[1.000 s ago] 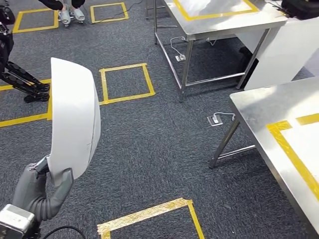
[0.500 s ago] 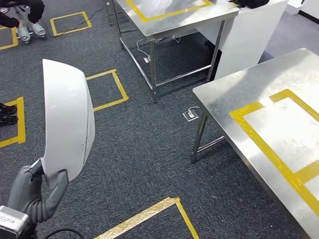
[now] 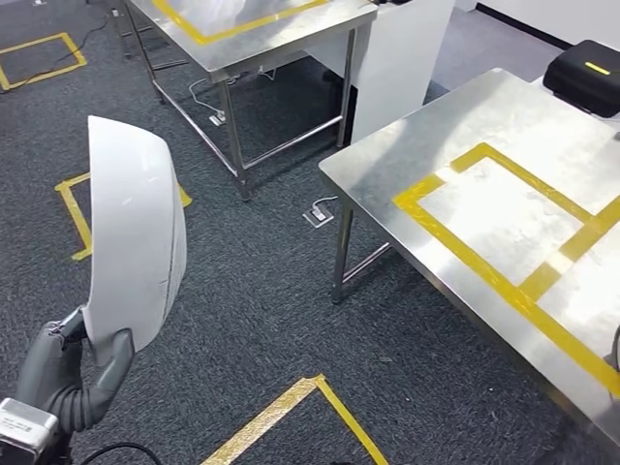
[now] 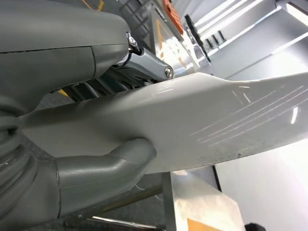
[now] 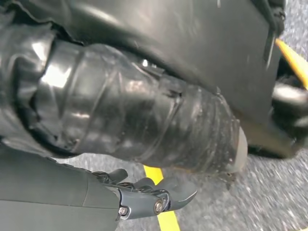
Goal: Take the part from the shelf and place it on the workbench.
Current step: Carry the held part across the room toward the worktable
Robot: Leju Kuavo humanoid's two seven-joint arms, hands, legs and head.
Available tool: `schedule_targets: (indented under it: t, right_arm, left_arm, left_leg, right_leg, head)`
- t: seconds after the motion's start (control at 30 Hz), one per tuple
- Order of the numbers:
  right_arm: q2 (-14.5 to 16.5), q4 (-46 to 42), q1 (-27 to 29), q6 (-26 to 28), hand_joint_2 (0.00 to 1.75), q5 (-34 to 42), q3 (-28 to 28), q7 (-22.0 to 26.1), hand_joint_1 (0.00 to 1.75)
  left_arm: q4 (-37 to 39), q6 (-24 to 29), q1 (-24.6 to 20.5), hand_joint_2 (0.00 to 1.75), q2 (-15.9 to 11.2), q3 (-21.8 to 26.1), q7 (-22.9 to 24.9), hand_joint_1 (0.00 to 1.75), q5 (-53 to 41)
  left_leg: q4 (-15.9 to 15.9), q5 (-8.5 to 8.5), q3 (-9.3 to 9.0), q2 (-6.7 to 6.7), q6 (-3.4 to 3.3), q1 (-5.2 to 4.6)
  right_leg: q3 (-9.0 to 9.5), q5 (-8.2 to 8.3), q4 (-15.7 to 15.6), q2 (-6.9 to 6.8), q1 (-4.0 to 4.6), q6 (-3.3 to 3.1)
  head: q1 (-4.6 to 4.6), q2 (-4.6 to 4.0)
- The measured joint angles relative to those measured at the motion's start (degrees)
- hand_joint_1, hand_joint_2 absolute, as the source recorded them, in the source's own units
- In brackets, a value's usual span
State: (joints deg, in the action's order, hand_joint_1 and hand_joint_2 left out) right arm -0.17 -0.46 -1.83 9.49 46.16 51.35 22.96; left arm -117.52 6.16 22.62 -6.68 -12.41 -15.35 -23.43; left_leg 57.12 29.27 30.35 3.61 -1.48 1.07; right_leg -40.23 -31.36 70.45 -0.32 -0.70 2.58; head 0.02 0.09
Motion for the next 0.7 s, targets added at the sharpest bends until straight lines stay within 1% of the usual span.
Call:
schedule_targets:
  t: [0.03, 0.07, 0.1, 0.13, 0.17, 0.2, 0.23, 0.27, 0.3, 0.33, 0.37, 0.4, 0.43, 0.47, 0.5, 0.53, 0.57, 0.6, 0.63, 0.67, 0.7]
  right_arm:
    - [0.0, 0.0, 0.0, 0.0, 0.0, 0.0, 0.1, 0.0, 0.0]
    - [0.0, 0.0, 0.0, 0.0, 0.0, 0.0, 0.2, 0.0, 0.0]
    - [-0.1, -0.1, -0.2, 0.0, 0.0, 0.0, 0.2, 0.0, 0.0]
    - [-0.1, -0.1, -0.2, 0.0, 0.0, 0.1, 0.3, 0.0, 0.0]
    - [-0.1, -0.2, -0.2, 0.0, 0.0, 0.2, 0.3, 0.0, 0.0]
    - [-0.1, -0.2, -0.2, 0.0, 0.0, 0.3, 0.4, 0.0, 0.0]
    - [-0.1, -0.2, -0.1, 0.0, 0.0, 0.4, 0.4, 0.0, 0.0]
    - [-0.1, -0.2, 0.0, 0.1, 0.0, 0.5, 0.5, 0.0, 0.0]
    - [-0.1, -0.2, 0.0, 0.1, 0.0, 0.6, 0.5, -0.1, 0.0]
    - [-0.2, -0.2, -0.1, 0.1, 0.0, 0.7, 0.6, -0.1, 0.0]
    - [-0.2, -0.3, -0.3, 0.1, 0.0, 0.8, 0.6, -0.1, 0.0]
    - [-0.2, -0.3, -0.4, 0.1, 0.0, 0.8, 0.6, -0.1, 0.0]
    - [-0.2, -0.4, -0.4, 0.1, 0.0, 0.8, 0.7, -0.1, 0.0]
    - [-0.2, -0.4, -0.4, 0.1, 0.0, 0.9, 0.7, -0.1, 0.0]
    - [-0.2, -0.5, -0.3, 0.1, 0.0, 0.9, 0.8, -0.1, 0.0]
    - [-0.2, -0.5, -0.3, 0.1, 0.0, 0.9, 0.9, -0.1, 0.0]
    - [-0.2, -0.5, -0.2, 0.1, 0.0, 1.0, 1.0, -0.1, 0.0]
    - [-0.2, -0.5, -0.3, 0.1, 0.0, 1.0, 1.1, -0.1, 0.0]
    - [-0.2, -0.5, -0.3, 0.1, 0.0, 1.0, 1.2, -0.1, 0.0]
    - [-0.2, -0.6, -0.3, 0.1, 0.0, 1.0, 1.3, -0.1, 0.0]
    - [-0.2, -0.6, -0.2, 0.1, 0.0, 1.0, 1.4, -0.1, 0.0]
  left_arm:
    - [0.0, 0.0, 0.0, 1.75, 0.0, 0.0, 0.0, 1.75, 0.0]
    - [0.0, 0.0, -0.1, 1.75, 0.0, 0.0, 0.0, 1.75, 0.0]
    - [0.0, -0.1, -0.1, 1.75, 0.0, 0.0, 0.1, 1.75, -0.1]
    - [0.0, -0.2, -0.1, 1.75, 0.0, 0.0, 0.2, 1.75, -0.1]
    - [0.0, -0.2, -0.2, 1.75, 0.0, 0.0, 0.3, 1.75, -0.1]
    - [0.0, -0.3, -0.3, 1.75, 0.0, 0.0, 0.4, 1.75, -0.2]
    - [0.0, -0.4, -0.5, 1.75, 0.0, 0.0, 0.5, 1.75, -0.2]
    - [0.0, -0.5, -0.6, 1.75, 0.0, 0.0, 0.6, 1.75, -0.3]
    - [0.0, -0.5, -0.7, 1.75, -0.1, 0.0, 0.7, 1.75, -0.4]
    - [0.0, -0.6, -0.7, 1.75, -0.1, 0.0, 0.7, 1.75, -0.6]
    - [0.0, -0.6, -0.6, 1.75, -0.2, 0.0, 0.8, 1.75, -0.6]
    - [0.1, -0.6, -0.5, 1.75, -0.2, 0.0, 0.8, 1.75, -0.7]
    - [0.1, -0.6, -0.4, 1.75, -0.3, 0.0, 0.9, 1.75, -0.7]
    - [0.1, -0.6, -0.4, 1.75, -0.3, 0.0, 0.9, 1.75, -0.7]
    - [0.1, -0.6, -0.4, 1.75, -0.3, 0.0, 0.9, 1.75, -0.8]
    - [0.1, -0.6, -0.5, 1.75, -0.4, 0.0, 0.9, 1.75, -0.8]
    - [0.1, -0.6, -0.5, 1.75, -0.4, 0.0, 0.9, 1.75, -0.8]
    - [0.1, -0.6, -0.5, 1.75, -0.4, 0.0, 1.0, 1.75, -0.8]
    - [0.1, -0.6, -0.5, 1.75, -0.4, 0.0, 1.0, 1.75, -0.8]
    - [0.1, -0.6, -0.5, 1.75, -0.4, 0.0, 1.1, 1.75, -0.9]
    - [0.1, -0.6, -0.5, 1.75, -0.4, 0.0, 1.2, 1.75, -1.0]
  left_leg:
    - [0.0, 0.18, -0.26, 0.67, 0.19, -0.01]
    - [0.0, 0.41, -0.5, 1.28, 0.49, -0.14]
    - [0.1, 0.61, -0.7, 1.79, 0.8, -0.28]
    - [0.1, 0.76, -0.87, 2.31, 1.11, -0.42]
    - [0.1, 0.85, -1.01, 2.82, 1.41, -0.49]
    - [0.0, 0.94, -1.24, 3.36, 1.7, -0.43]
    - [0.1, 1.21, -1.44, 3.29, 2.03, -0.28]
    - [0.9, 1.92, -1.3, 2.26, 2.3, -0.13]
    - [2.8, 3.15, -0.6, 0.76, 2.5, -0.01]
    - [6.0, 4.84, 0.8, -1.04, 2.59, 0.09]
    - [10.0, 6.68, 2.75, -2.37, 2.58, 0.09]
    - [13.8, 8.07, 4.73, -2.92, 2.56, 0.06]
    - [16.2, 8.49, 6.17, -3.16, 2.52, 0.03]
    - [16.7, 7.74, 6.73, -3.29, 2.44, 0.02]
    - [14.9, 5.86, 6.26, -3.5, 2.29, 0.02]
    - [11.3, 3.33, 4.96, -4.14, 2.1, 0.05]
    - [7.5, 1.36, 3.53, -5.68, 1.87, 0.16]
    - [4.2, 0.09, 2.32, -7.14, 1.71, 0.3]
    - [2.1, -0.41, 1.61, -8.33, 1.59, 0.34]
    - [1.4, -0.23, 1.37, -8.92, 1.47, 0.3]
    - [1.1, -0.22, 1.24, -8.41, 1.32, 0.2]
  right_leg:
    - [2.36, 1.84, -4.2, -1.12, 0.02, -0.03]
    - [4.68, 3.06, -8.1, -2.41, 0.22, -0.21]
    - [6.27, 3.71, -10.8, -3.34, 0.41, -0.5]
    - [7.05, 3.76, -12.2, -3.86, 0.62, -0.82]
    - [7.13, 3.55, -12.3, -3.56, 0.85, -1.19]
    - [7.08, 3.6, -12.4, -2.87, 0.86, -1.54]
    - [7.19, 3.67, -12.5, -2.27, 0.81, -1.89]
    - [7.36, 3.77, -12.7, -1.66, 0.73, -2.28]
    - [7.57, 3.89, -13.0, -1.01, 0.58, -2.66]
    - [7.66, 3.97, -13.1, -0.33, 0.5, -2.96]
    - [7.68, 3.99, -13.1, 0.43, 0.52, -3.17]
    - [7.69, 3.99, -13.1, 1.26, 0.58, -3.3]
    - [7.75, 3.98, -13.1, 2.15, 0.64, -3.35]
    - [7.83, 3.95, -13.0, 3.04, 0.68, -3.36]
    - [7.93, 3.92, -13.0, 3.96, 0.69, -3.32]
    - [8.02, 3.86, -12.8, 4.87, 0.67, -3.25]
    - [7.99, 3.78, -12.7, 5.69, 0.69, -3.09]
    - [7.78, 3.7, -12.4, 6.54, 0.68, -2.85]
    - [7.48, 3.7, -12.3, 7.26, 0.58, -2.5]
    - [7.13, 3.75, -12.2, 7.96, 0.43, -2.08]
    - [6.71, 3.85, -12.3, 8.69, 0.25, -1.62]
  head:
    - [0.01, 0.0]
    - [0.01, 0.0]
    - [-0.04, 0.0]
    - [-0.1, 0.0]
    - [-0.14, 0.0]
    - [-0.16, 0.0]
    - [-0.18, 0.0]
    - [-0.28, 0.0]
    - [-0.39, 0.0]
    - [-0.55, 0.0]
    - [-0.66, 0.0]
    - [-0.68, 0.0]
    - [-0.7, 0.0]
    - [-0.68, 0.0]
    - [-0.68, 0.0]
    - [-0.68, 0.0]
    - [-0.67, 0.0]
    - [-0.64, 0.0]
    - [-0.63, 0.0]
    - [-0.64, 0.0]
    - [-0.66, 0.0]
